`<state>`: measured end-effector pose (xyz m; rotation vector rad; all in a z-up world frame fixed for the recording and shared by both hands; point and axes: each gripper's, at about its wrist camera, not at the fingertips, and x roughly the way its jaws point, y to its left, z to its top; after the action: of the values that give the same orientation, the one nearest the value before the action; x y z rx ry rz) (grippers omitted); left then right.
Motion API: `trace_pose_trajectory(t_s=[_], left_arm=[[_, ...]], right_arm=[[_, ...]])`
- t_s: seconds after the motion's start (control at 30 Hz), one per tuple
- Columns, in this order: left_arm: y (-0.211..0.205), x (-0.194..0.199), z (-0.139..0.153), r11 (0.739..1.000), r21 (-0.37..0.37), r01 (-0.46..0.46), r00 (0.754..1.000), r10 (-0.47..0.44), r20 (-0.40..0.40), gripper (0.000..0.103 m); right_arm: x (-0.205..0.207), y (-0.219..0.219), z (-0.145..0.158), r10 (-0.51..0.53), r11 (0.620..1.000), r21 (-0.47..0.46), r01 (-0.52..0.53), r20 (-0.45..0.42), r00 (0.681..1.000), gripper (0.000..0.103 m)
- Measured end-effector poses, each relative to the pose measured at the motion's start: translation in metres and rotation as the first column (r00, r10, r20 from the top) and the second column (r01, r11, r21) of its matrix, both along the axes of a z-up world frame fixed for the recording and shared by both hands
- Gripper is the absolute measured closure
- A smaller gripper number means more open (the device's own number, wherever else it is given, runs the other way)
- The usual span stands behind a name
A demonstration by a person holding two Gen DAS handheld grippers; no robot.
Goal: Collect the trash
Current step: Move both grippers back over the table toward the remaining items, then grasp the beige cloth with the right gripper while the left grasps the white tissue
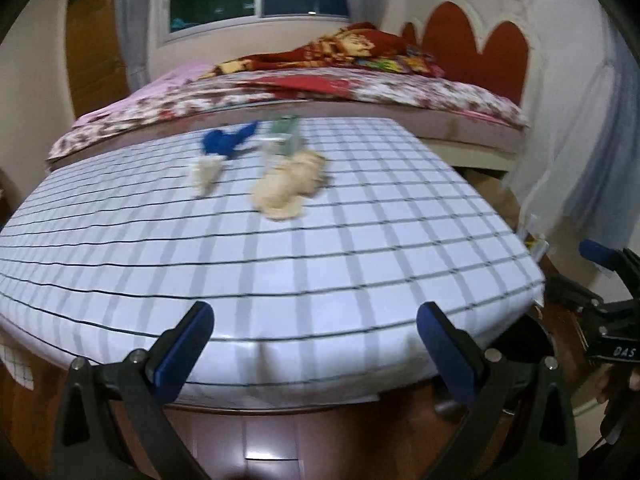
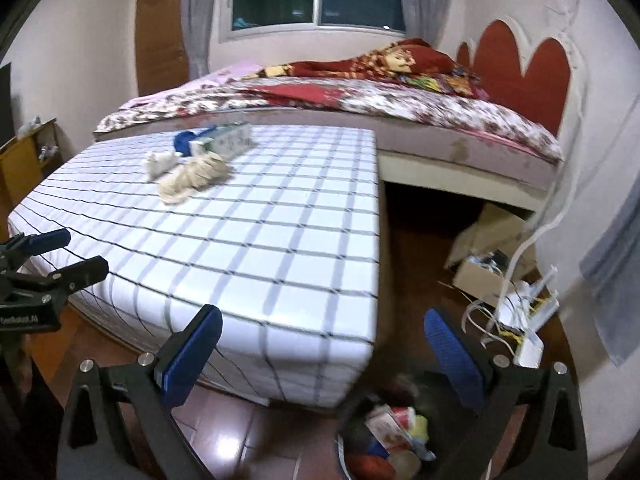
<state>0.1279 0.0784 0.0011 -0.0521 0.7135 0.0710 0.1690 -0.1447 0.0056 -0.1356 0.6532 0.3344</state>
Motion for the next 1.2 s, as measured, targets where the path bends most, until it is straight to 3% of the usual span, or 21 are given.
trace_pose_trajectory(t_s=[0.17,0.4,0.63,0.7,0.87,1.0,1.13,1.2], left_arm=[[0.051,0.006,0.003,0.998,0.007,-0.07,0.998,0.07,0.005,0.001],[0.107,0.02,-0.006,0.988,-0.021,-0.152,0.988,0.152,-0.015,0.001],[0.139,0.031,-0.012,0.982,-0.067,-0.179,0.984,0.179,0.002,0.001],[0.149,0.035,-0.014,0.978,-0.082,-0.191,0.982,0.191,0.001,0.001],[0.17,0.051,-0.021,0.972,-0.113,-0.205,0.979,0.205,-0.013,0.001],[0.177,0.063,-0.023,0.972,-0.122,-0.2,0.98,0.199,-0.017,0.001],[0.177,0.083,-0.026,0.975,-0.13,-0.179,0.984,0.177,-0.024,0.001],[0.176,0.092,-0.027,0.977,-0.139,-0.164,0.987,0.161,-0.027,0.001]], right_arm=[[0.02,0.035,0.001,0.0,0.998,0.07,0.002,-0.026,1.0,0.001],[0.048,0.114,0.001,-0.001,0.998,0.067,0.005,-0.067,0.998,0.001],[0.087,0.177,-0.007,0.006,0.997,0.082,0.007,-0.164,0.986,0.002],[0.098,0.188,-0.01,0.004,0.994,0.112,0.017,-0.192,0.981,0.009],[0.13,0.216,-0.016,-0.033,0.988,0.139,0.066,-0.226,0.974,0.011],[0.156,0.239,-0.019,-0.057,0.988,0.124,0.089,-0.24,0.969,0.011],[0.171,0.249,-0.029,-0.071,0.997,0.013,0.076,-0.252,0.965,0.011],[0.171,0.237,-0.033,-0.079,0.997,-0.025,0.075,-0.244,0.966,0.023]])
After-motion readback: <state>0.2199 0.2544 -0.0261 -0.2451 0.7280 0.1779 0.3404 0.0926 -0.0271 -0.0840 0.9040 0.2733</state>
